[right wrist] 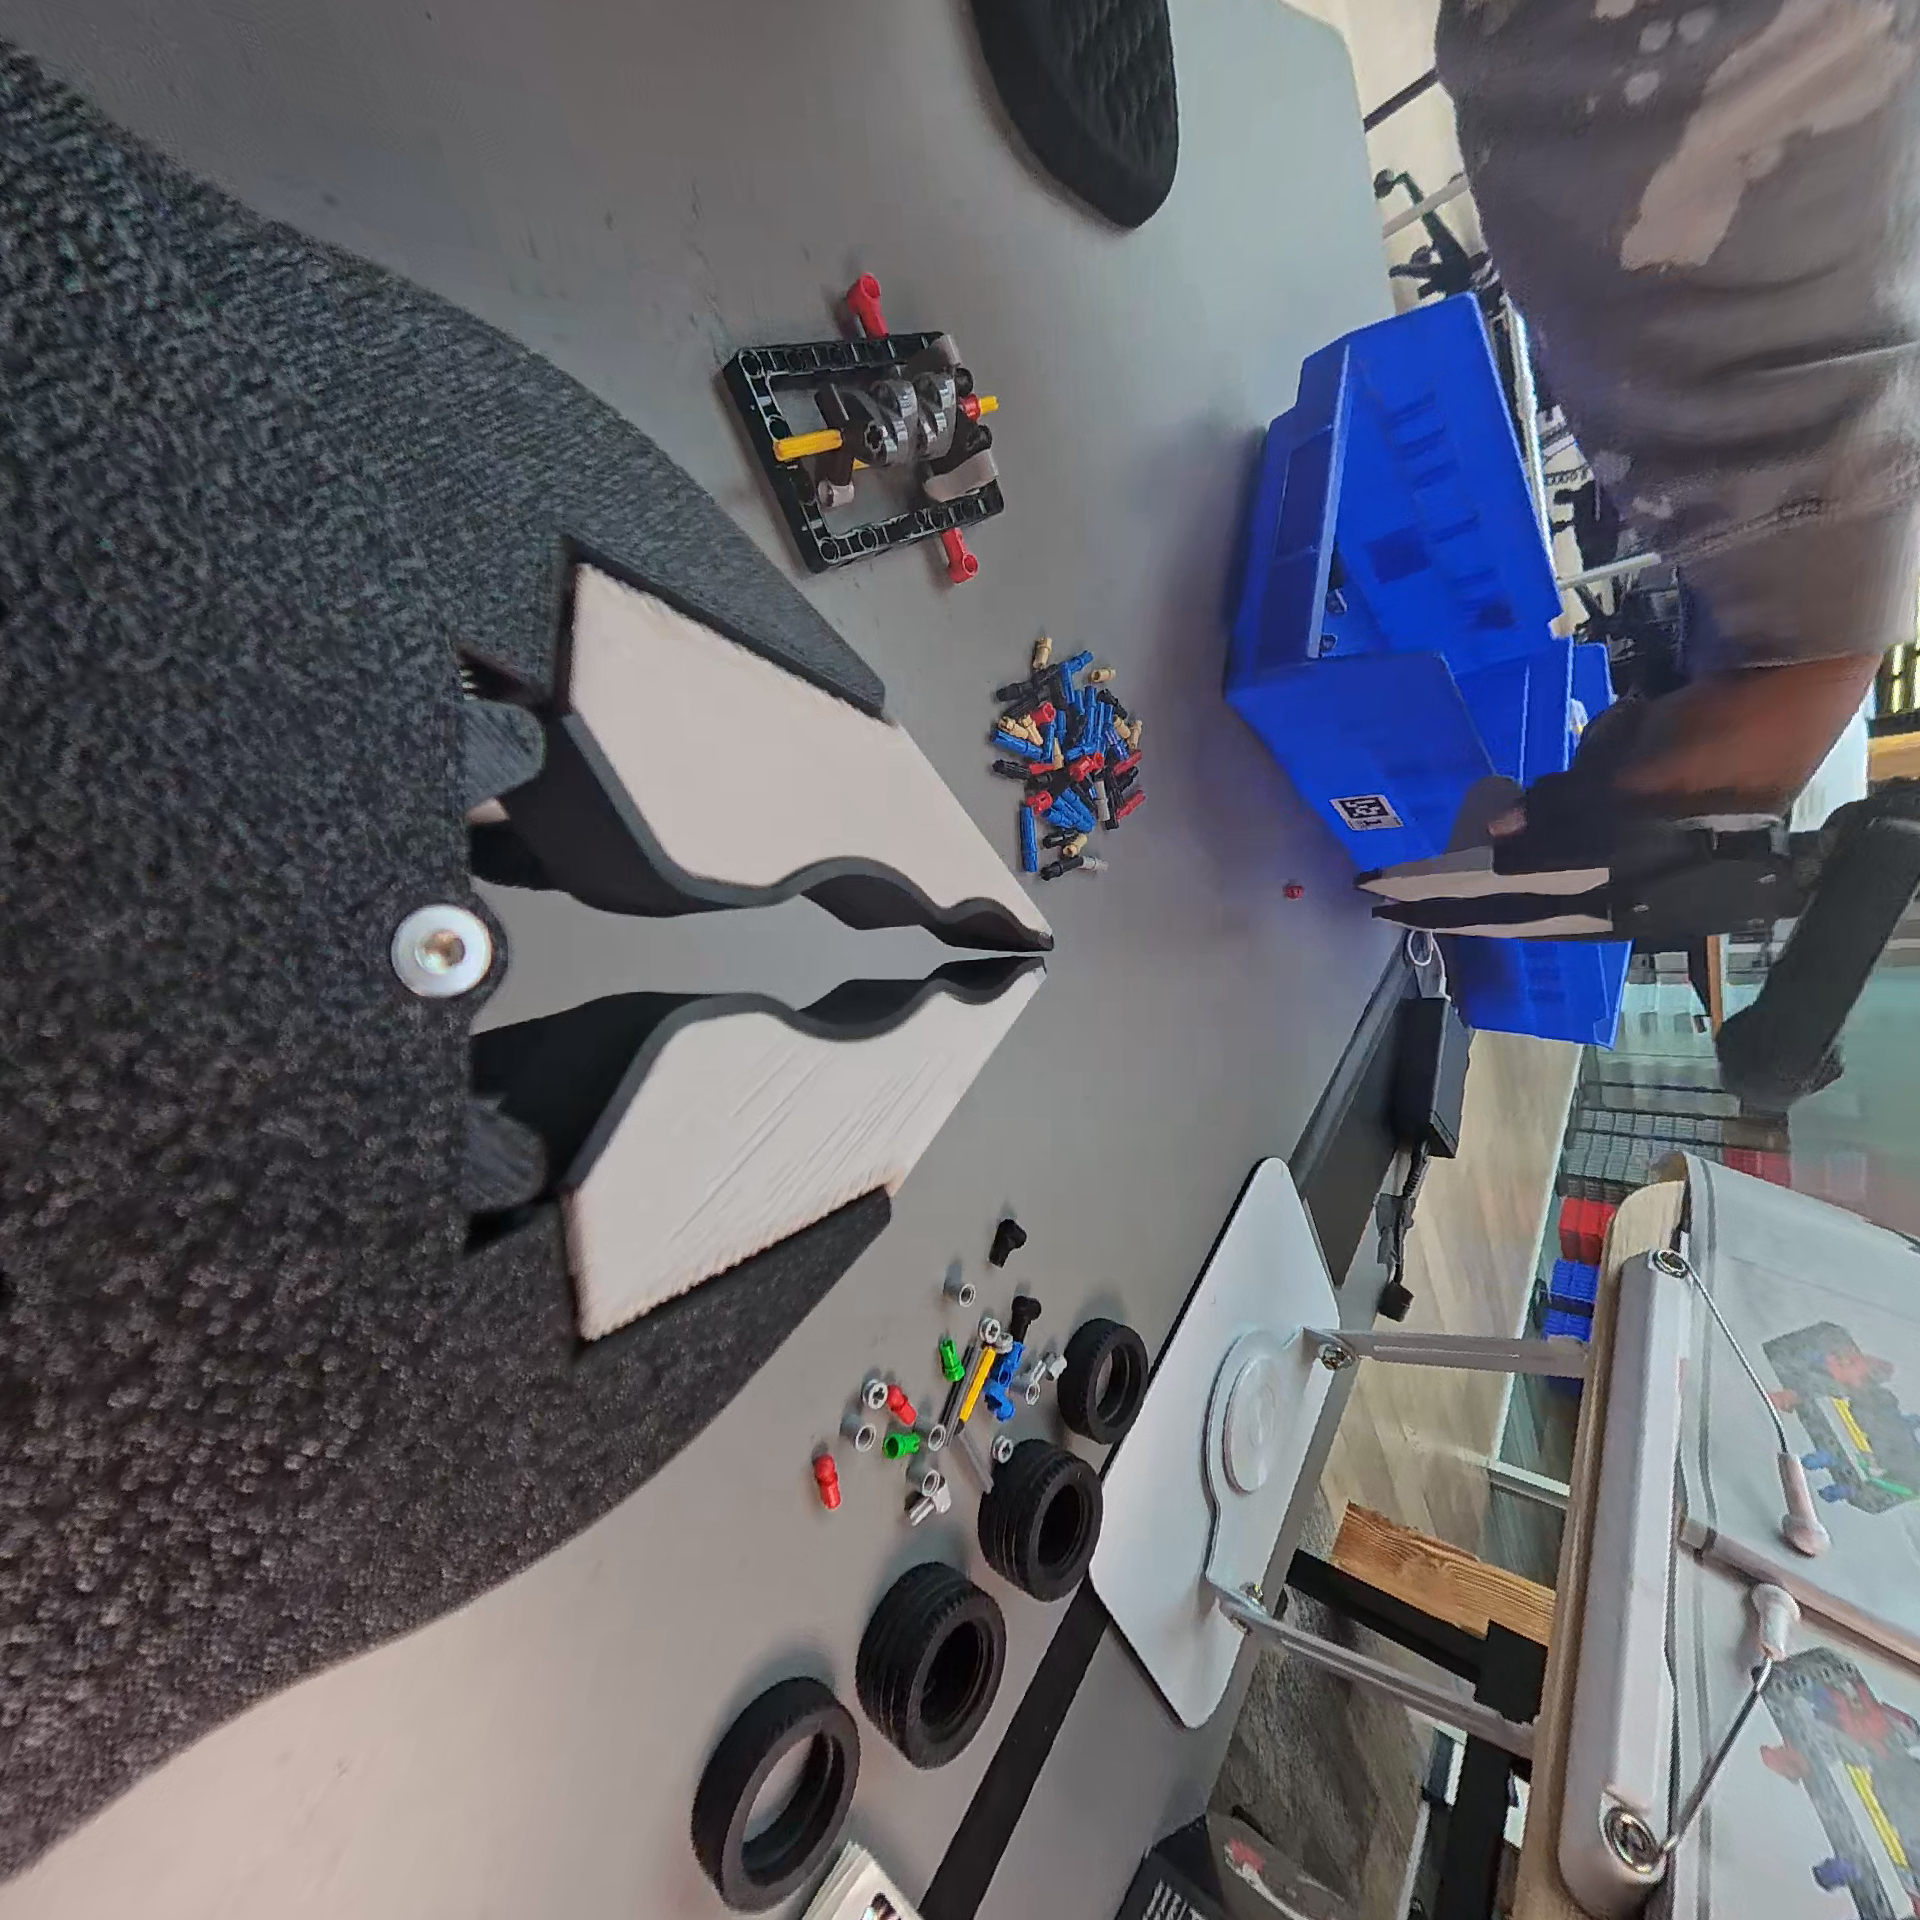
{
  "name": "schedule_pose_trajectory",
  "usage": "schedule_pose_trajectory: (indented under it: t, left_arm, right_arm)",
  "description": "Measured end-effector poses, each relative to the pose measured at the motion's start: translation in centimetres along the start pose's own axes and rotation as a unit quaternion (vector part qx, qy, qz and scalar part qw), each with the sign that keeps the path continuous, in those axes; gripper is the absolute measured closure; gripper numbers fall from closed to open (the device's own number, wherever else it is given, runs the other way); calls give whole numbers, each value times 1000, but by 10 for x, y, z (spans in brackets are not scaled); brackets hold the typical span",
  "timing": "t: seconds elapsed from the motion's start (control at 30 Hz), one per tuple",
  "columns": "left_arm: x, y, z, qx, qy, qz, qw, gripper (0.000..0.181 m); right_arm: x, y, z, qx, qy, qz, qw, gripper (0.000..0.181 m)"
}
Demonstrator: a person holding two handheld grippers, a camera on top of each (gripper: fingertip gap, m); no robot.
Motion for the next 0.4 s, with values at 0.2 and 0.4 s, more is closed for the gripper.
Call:
schedule_pose_trajectory:
  t: [0.2,0.4]
  left_arm:
    - [9,-19,-32,108,-18,23,994,146]
    - [10,-22,-42,133,-21,36,990,155]
  right_arm:
    - [-2,0,3,-4,-5,0,1000,181]
    - [-3,-1,6,-7,-5,1,1000,181]
Point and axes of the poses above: each gripper's, where its closed fingertips meet, z back along the fingers, y out of its underside, x = y × z across the jaws, the point moved 10 cm from there along z, back along the fingers, and after that the axes turned 15 degrees about x, right-handed, at the moved point
